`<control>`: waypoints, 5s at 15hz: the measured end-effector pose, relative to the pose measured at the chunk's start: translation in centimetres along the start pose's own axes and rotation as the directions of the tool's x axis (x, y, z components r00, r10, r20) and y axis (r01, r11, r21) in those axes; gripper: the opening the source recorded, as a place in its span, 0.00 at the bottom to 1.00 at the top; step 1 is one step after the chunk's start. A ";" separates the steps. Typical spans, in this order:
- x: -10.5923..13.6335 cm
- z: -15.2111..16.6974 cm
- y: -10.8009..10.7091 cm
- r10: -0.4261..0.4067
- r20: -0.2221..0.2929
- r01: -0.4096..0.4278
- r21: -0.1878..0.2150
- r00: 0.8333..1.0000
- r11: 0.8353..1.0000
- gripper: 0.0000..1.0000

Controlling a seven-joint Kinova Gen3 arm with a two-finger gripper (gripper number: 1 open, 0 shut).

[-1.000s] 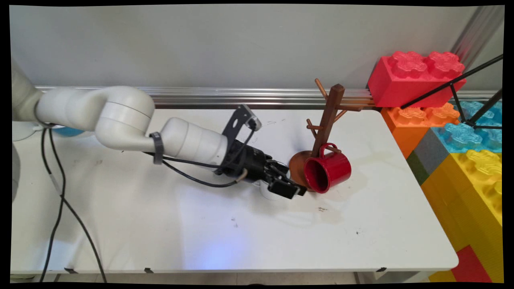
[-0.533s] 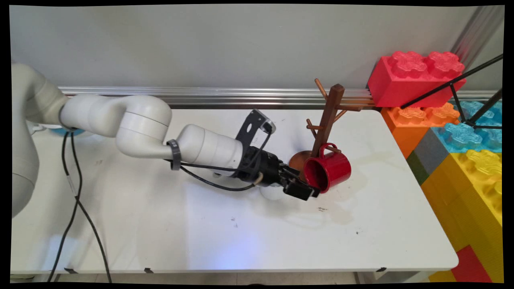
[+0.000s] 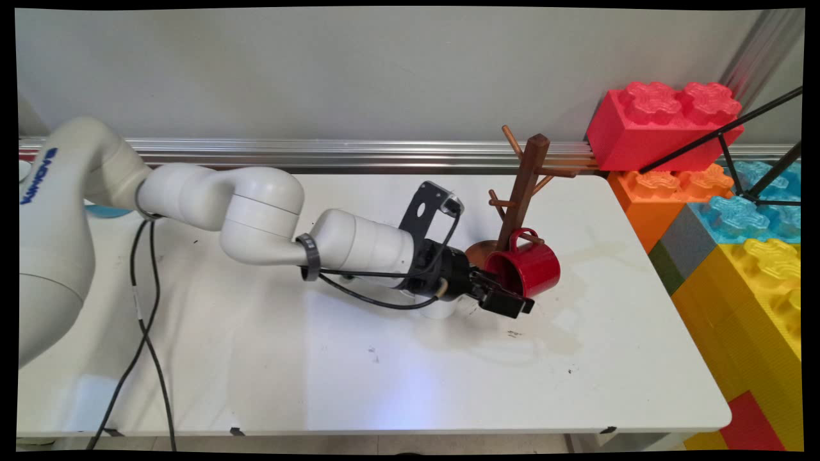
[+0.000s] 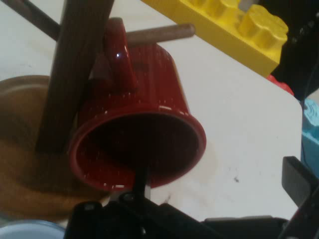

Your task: Pick up the red mug from the rack, then place the picked object on the table

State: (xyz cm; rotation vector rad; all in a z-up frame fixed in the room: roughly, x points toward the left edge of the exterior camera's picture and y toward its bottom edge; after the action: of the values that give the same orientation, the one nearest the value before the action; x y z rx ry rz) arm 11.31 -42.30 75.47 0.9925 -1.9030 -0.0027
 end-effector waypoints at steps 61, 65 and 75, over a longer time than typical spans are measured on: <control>3.2 -2.0 8.5 -0.149 0.054 0.153 -0.094 0.987 0.984 0.00; 3.8 -3.6 8.8 -0.116 0.105 0.124 -0.070 0.988 0.990 0.00; 7.0 -8.1 11.4 -0.046 0.282 0.042 0.020 0.958 0.999 0.00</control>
State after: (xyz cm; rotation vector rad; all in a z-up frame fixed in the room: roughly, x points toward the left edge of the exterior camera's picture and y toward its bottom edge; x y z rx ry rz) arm 8.61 -35.97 89.50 1.0899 -2.1412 -0.1652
